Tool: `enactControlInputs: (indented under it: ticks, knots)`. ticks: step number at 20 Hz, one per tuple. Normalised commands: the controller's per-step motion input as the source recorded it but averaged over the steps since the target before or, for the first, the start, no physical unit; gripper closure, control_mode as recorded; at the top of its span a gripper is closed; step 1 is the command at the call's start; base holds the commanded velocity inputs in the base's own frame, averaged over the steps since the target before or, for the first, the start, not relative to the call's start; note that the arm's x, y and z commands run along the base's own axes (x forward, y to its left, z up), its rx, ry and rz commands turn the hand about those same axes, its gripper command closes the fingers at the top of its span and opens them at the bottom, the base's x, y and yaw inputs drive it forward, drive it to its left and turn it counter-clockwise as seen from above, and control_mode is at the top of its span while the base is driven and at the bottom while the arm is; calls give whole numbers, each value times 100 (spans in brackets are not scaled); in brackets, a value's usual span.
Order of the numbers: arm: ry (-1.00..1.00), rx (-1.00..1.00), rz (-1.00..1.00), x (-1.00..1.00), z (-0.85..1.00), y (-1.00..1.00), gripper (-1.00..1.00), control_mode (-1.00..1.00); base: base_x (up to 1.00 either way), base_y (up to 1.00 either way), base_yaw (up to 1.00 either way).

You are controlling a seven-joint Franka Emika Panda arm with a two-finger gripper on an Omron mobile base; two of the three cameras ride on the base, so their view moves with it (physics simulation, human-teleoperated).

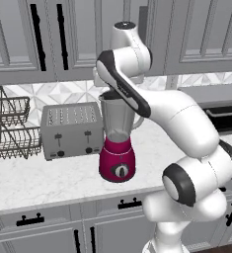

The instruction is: Close the lid blender by securely placing the lid on top.

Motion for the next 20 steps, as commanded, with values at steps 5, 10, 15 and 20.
enactControlInputs:
  ticks: [5, 10, 15, 20]
  knots:
    - [-10, 0, 0, 11, 4, 0, 100, -100, 0, 0, 0]
    - [-3, 0, 0, 0, 5, 0, 100, -100, 0, 0, 0]
    - [-12, 0, 0, 0, 19, 0, 100, -100, 0, 0, 0]
    - [-13, 0, 0, 1, 6, 0, 100, -100, 0, 0, 0]
